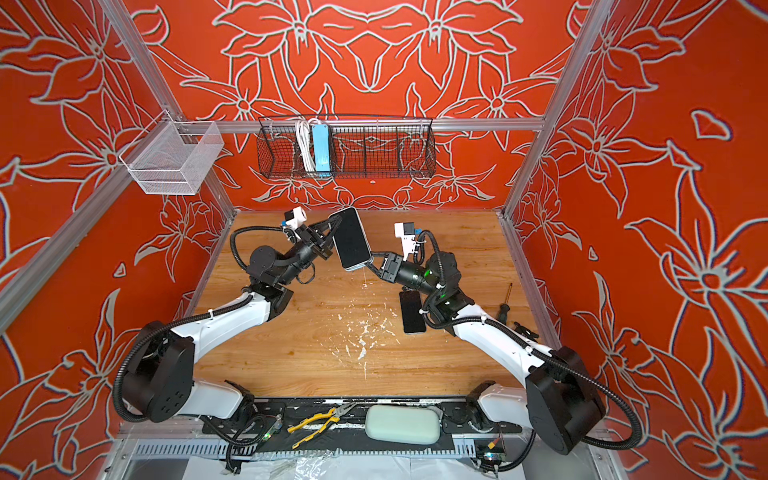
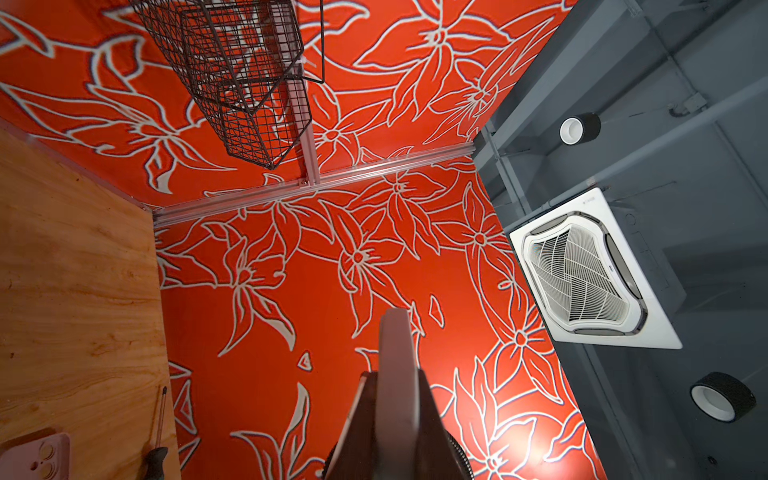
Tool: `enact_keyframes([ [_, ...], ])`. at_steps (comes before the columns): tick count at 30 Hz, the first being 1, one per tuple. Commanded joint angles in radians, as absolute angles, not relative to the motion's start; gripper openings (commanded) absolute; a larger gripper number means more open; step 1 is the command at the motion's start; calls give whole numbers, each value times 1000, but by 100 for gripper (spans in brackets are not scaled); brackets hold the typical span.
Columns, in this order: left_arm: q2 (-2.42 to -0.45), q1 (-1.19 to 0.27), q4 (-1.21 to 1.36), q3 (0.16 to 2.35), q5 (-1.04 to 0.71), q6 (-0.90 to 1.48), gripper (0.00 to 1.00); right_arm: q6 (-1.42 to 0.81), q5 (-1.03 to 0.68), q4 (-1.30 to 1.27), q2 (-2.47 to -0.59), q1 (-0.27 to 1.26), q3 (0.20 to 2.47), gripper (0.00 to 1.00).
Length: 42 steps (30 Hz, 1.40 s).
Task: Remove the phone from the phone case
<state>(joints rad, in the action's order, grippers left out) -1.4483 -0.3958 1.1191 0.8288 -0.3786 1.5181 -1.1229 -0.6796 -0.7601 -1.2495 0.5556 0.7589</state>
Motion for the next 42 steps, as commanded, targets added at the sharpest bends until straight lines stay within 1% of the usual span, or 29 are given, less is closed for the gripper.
enact_keyframes([
  [1, -1491, -397, 1177, 849, -377, 1522, 0, -1151, -710, -841, -1252, 563, 760, 29],
  [8, -1510, -393, 1171, 833, -375, 1512, 0, -1162, -718, -866, -1260, 564, 760, 25],
  [12, -1510, -387, 1171, 813, -371, 1512, 0, -1166, -699, -871, -1250, 564, 751, 18],
  [18, -1506, -382, 1153, 801, -376, 1493, 0, -1195, -669, -911, -1251, 563, 734, 13],
  [21, -1497, -381, 1126, 794, -380, 1472, 10, -1222, -649, -955, -1260, 563, 724, 12],
  [28, -1467, -380, 1089, 769, -377, 1450, 39, -1263, -610, -1013, -1275, 564, 718, 9],
  [30, -1458, -380, 1074, 767, -377, 1442, 45, -1270, -603, -1021, -1279, 563, 719, 9],
  [32, -1450, -380, 1065, 767, -377, 1436, 48, -1272, -597, -1023, -1282, 563, 717, 9],
  [39, -1405, -376, 1025, 767, -373, 1415, 73, -1274, -583, -1029, -1292, 563, 711, 9],
  [40, -1395, -376, 1012, 767, -372, 1409, 76, -1272, -581, -1029, -1292, 562, 709, 9],
  [42, -1370, -376, 978, 770, -372, 1393, 78, -1269, -577, -1029, -1294, 563, 708, 8],
])
